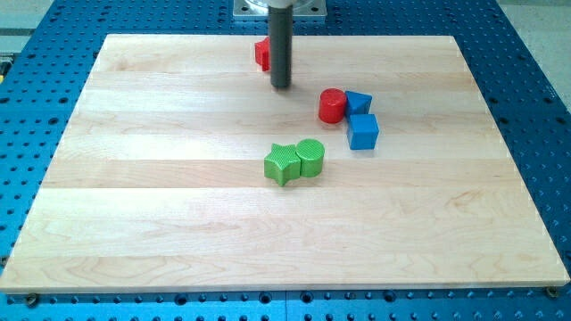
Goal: Place the blue triangle at the right side of the red star
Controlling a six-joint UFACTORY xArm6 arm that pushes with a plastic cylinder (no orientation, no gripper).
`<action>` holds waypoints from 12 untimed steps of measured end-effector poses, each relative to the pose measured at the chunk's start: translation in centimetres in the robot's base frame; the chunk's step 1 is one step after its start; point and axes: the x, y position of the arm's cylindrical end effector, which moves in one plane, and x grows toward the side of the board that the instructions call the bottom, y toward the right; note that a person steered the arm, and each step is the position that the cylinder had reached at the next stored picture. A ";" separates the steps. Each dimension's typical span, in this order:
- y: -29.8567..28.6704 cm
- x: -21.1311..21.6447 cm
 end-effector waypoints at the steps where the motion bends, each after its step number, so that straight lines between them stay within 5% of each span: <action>1: 0.7 2.2; 3: 8.0 2.9; 5: 18.3 -2.5; 7: 25.3 -1.0; 8: 23.5 5.8; 9: 17.2 7.5; 11: 9.8 4.5; 12: 12.3 2.9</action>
